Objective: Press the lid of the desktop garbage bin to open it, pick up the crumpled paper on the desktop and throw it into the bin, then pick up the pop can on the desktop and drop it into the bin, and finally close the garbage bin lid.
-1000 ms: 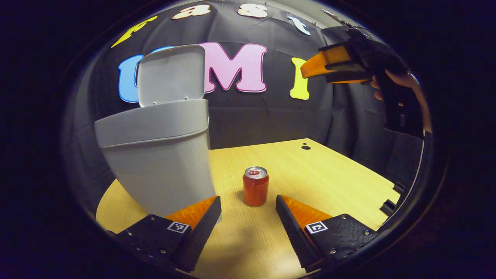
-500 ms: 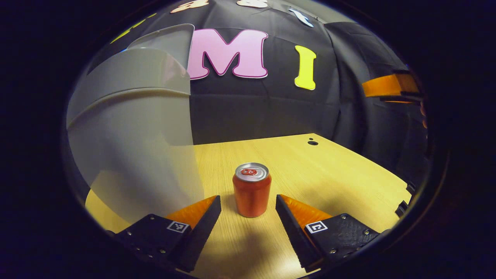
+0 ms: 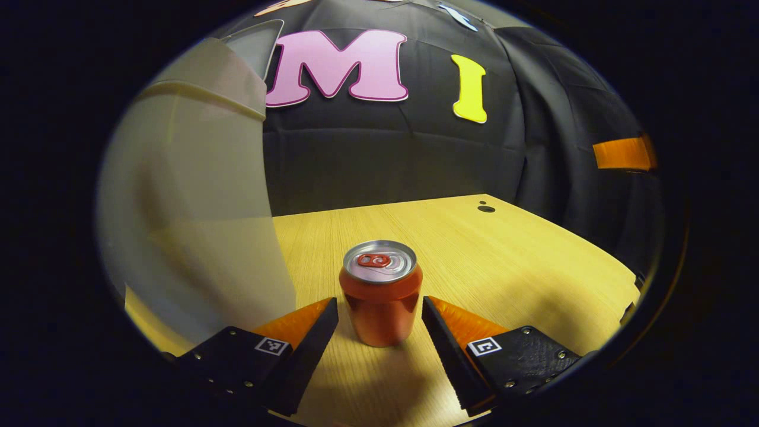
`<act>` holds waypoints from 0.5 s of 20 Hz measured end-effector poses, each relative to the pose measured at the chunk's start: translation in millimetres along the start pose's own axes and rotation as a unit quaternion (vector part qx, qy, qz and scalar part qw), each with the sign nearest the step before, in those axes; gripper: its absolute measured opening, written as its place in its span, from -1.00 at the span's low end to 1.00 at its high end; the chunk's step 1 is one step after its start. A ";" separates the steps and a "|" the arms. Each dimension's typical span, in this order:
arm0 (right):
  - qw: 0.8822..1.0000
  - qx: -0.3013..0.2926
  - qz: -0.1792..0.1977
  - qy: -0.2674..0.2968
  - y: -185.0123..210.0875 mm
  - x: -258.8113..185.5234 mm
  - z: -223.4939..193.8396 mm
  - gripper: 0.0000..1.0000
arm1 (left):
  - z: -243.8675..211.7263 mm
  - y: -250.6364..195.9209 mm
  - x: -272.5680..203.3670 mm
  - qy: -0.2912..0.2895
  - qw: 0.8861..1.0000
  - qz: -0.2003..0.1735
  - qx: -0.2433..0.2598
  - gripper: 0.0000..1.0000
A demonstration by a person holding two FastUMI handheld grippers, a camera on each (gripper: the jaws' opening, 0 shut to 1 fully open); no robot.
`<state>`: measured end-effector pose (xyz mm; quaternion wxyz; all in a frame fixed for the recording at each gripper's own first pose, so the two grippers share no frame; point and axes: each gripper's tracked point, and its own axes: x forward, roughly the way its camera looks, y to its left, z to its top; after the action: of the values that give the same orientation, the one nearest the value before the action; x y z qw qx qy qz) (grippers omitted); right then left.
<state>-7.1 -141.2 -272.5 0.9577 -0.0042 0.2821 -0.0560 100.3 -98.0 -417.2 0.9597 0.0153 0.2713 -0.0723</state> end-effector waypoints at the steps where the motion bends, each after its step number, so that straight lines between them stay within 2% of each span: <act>1: 1.000 0.001 0.000 0.001 -0.5 0.7 -2.5 0.96 | -1.0 -0.5 2.8 0.000 1.000 -0.001 -0.002 0.88; 10: 1.000 0.013 -0.005 0.014 -2.6 5.3 -11.6 0.96 | 3.7 -5.5 18.5 0.000 1.000 -0.008 -0.004 0.88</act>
<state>-9.2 -144.0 -284.9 0.9534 0.0074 0.2948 -0.0639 117.0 -106.0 -423.6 0.9591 0.0092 0.2720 -0.0784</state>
